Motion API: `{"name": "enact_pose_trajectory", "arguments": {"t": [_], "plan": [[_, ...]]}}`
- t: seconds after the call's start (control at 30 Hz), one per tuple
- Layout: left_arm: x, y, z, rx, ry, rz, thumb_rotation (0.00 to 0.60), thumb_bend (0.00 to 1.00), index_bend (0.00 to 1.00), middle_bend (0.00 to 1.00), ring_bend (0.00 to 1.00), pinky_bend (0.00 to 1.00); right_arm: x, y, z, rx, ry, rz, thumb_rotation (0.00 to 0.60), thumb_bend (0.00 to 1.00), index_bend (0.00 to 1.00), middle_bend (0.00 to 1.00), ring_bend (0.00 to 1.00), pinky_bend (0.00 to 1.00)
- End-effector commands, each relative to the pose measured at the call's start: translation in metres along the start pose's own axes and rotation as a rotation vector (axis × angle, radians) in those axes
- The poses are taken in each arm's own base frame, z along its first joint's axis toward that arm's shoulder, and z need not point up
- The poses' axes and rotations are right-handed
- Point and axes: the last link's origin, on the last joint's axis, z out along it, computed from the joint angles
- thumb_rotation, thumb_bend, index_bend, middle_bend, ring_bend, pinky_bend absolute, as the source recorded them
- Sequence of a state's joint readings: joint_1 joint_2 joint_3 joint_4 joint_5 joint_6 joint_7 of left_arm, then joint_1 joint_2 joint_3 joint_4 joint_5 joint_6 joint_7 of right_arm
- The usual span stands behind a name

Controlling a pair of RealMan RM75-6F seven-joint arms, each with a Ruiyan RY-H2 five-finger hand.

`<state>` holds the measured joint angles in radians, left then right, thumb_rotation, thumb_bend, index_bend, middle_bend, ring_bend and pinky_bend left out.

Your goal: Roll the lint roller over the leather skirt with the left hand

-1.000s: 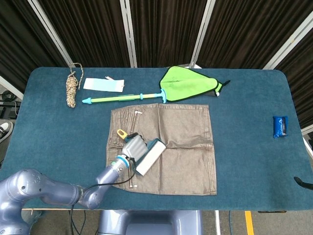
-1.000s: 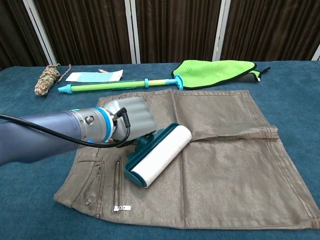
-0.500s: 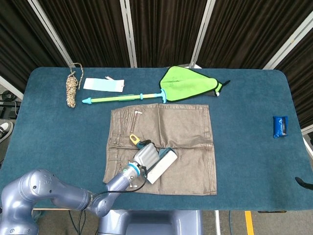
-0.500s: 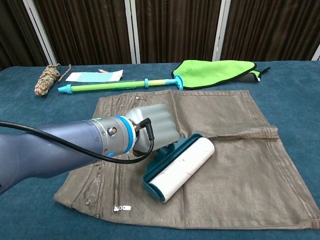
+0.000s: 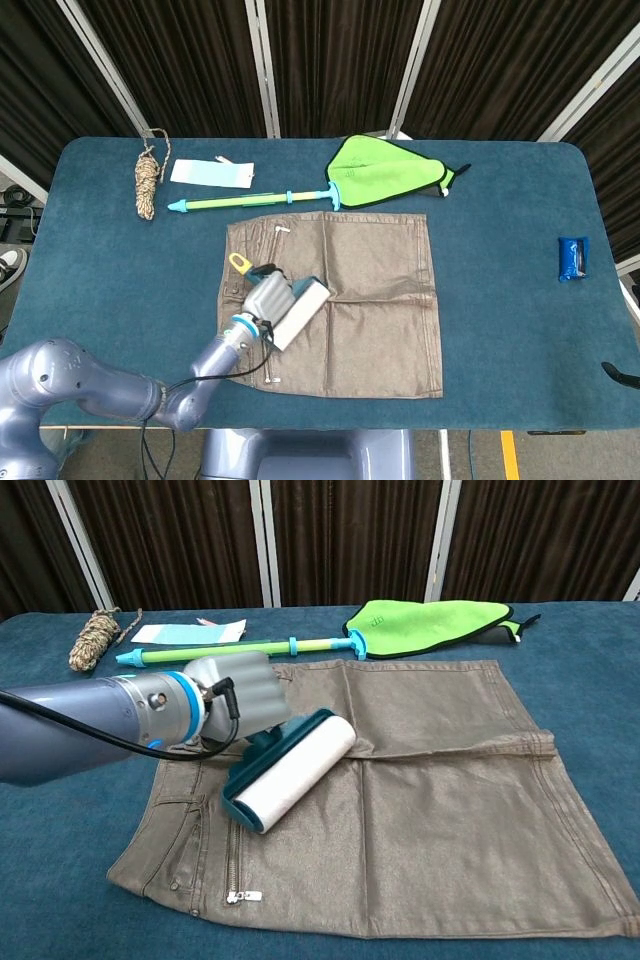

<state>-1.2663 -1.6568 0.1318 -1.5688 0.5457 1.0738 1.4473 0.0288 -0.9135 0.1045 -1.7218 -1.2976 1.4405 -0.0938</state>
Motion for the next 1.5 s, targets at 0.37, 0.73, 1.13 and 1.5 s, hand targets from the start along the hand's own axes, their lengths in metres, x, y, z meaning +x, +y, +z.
{"name": "enact_pose_trajectory", "arguments": {"t": [0.37,0.73,1.13,1.5], "plan": [[-0.058,-0.041,-0.028,0.071,-0.126,-0.032,0.600,0.98,0.67,0.55,0.40,0.50,-0.001,-0.007,-0.005,0.025,0.006,-0.016,0.600,0.00,0.00,0.00,0.00,0.00],[-0.108,-0.064,-0.050,0.147,-0.214,-0.108,0.600,0.98,0.67,0.55,0.40,0.50,-0.001,-0.011,-0.010,0.044,0.012,-0.020,0.600,0.00,0.00,0.00,0.00,0.00],[-0.156,-0.066,-0.063,0.169,-0.236,-0.256,0.600,0.91,0.55,0.39,0.30,0.39,-0.005,-0.018,-0.013,0.067,0.004,-0.037,0.600,0.00,0.00,0.00,0.00,0.00],[-0.165,-0.077,-0.089,0.291,-0.209,-0.505,0.600,0.00,0.00,0.00,0.00,0.00,-0.003,-0.020,-0.016,0.082,0.006,-0.033,0.600,0.00,0.00,0.00,0.00,0.00]]}}
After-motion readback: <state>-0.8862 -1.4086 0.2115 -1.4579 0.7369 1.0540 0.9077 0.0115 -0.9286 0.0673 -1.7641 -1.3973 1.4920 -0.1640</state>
